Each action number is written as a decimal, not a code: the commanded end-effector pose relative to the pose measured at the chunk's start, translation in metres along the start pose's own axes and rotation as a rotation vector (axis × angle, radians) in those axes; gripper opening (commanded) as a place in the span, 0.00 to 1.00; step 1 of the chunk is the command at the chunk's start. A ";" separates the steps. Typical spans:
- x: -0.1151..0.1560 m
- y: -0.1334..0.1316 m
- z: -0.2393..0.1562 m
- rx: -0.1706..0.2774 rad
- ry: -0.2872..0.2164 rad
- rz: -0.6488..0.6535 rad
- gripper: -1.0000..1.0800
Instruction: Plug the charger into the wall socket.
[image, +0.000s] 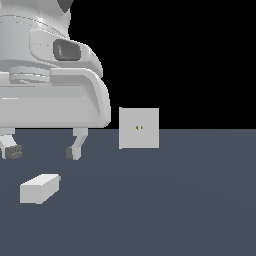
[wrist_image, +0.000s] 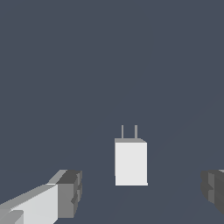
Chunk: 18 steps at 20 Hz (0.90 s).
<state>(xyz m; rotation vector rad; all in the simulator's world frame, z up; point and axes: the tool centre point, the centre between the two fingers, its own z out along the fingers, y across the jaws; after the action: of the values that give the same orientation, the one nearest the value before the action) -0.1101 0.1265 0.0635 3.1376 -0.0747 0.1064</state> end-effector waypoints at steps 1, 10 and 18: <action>-0.001 -0.001 0.001 0.000 0.002 0.003 0.96; -0.002 -0.001 0.017 0.000 0.001 0.001 0.96; -0.004 -0.001 0.048 -0.001 0.002 0.002 0.96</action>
<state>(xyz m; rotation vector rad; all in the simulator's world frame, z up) -0.1115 0.1278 0.0197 3.1368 -0.0778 0.1073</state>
